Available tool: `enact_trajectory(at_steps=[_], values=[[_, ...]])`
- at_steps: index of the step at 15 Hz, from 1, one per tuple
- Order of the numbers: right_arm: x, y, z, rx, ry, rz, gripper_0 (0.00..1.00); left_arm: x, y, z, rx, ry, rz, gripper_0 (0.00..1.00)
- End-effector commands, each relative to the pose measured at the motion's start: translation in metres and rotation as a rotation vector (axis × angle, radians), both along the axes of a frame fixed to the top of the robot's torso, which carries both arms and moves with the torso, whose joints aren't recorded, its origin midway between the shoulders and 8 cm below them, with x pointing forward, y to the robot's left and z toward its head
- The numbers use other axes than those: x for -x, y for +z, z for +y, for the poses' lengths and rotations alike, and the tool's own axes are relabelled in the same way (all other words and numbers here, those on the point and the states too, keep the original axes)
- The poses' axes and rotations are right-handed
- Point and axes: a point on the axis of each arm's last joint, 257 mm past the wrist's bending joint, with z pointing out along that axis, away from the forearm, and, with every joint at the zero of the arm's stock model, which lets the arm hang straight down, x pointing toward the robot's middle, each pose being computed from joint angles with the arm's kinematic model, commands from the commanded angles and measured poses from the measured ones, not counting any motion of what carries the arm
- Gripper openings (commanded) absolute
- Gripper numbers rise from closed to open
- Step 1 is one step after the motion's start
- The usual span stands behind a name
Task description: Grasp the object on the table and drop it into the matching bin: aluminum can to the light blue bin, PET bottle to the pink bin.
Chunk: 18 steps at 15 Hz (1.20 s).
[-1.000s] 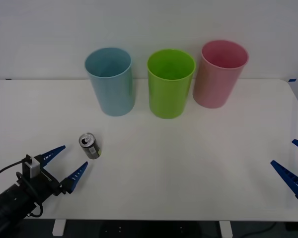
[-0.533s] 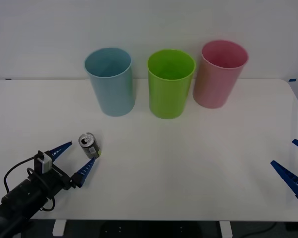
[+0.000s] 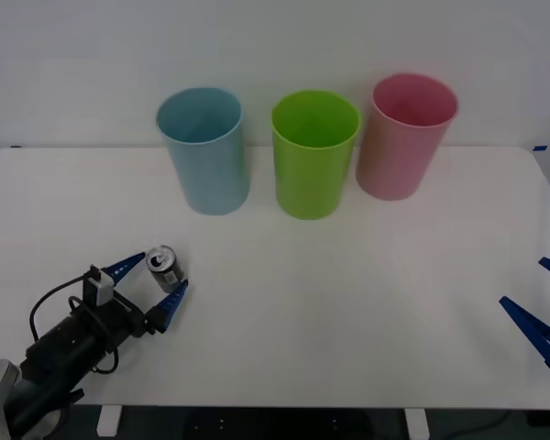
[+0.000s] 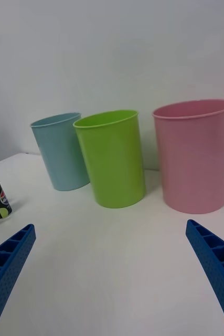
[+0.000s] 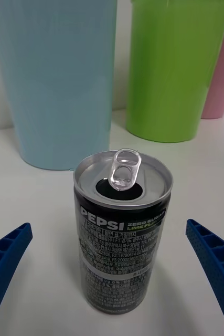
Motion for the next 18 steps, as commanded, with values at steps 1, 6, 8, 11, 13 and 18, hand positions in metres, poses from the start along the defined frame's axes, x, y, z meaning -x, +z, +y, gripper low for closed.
enact_trajectory(at_steps=[1, 6, 8, 11, 13, 18], values=[[0.0, 0.0, 0.0, 0.0, 0.0, 0.0, 1.0, -0.0069, -0.0014, -0.0056, -0.004, -0.002, 0.001, 1.0], [0.0, 0.0, 0.0, 0.0, 0.0, 0.0, 1.0, -0.016, -0.0037, -0.0127, -0.01, -0.01, 0.002, 1.0], [0.0, 0.0, 0.0, 0.0, 0.0, 0.0, 1.0, -0.0167, -0.0055, -0.0129, -0.016, -0.007, 0.006, 1.0], [0.0, 0.0, 0.0, 0.0, 0.0, 0.0, 1.0, -0.0167, -0.0053, -0.0142, -0.013, -0.007, 0.005, 0.49], [0.0, 0.0, 0.0, 0.0, 0.0, 0.0, 1.0, -0.0168, -0.0053, -0.0135, -0.018, -0.006, 0.002, 0.0], [0.0, 0.0, 0.0, 0.0, 0.0, 0.0, 1.0, -0.0167, -0.0057, -0.0128, -0.015, -0.005, 0.005, 0.0]])
